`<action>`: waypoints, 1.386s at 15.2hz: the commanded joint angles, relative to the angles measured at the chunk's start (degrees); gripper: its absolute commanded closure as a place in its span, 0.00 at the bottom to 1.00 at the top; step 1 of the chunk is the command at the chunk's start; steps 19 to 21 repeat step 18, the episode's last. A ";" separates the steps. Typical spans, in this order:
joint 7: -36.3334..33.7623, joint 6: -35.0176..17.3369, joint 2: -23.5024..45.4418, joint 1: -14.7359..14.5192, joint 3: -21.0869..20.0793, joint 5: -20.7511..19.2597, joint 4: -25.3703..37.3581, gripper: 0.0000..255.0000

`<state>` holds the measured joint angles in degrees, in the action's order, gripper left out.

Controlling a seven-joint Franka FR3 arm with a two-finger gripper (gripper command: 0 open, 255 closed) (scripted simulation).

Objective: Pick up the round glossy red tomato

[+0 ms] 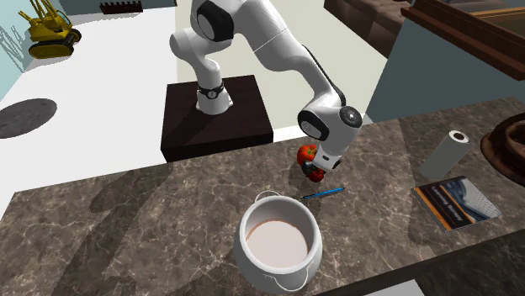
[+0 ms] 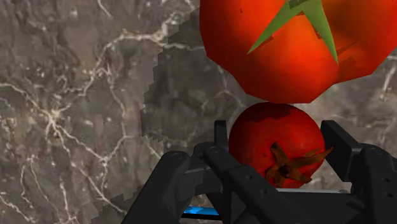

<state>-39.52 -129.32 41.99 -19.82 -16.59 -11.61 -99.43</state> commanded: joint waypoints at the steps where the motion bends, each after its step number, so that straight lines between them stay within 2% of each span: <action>1: 0.02 -0.02 0.08 0.00 0.00 0.00 0.02 1.00; 16: 1.04 7.33 -8.11 1.40 -1.91 2.35 -0.66 1.00; 21: 1.05 7.41 -8.18 1.41 -1.92 2.38 -0.65 1.00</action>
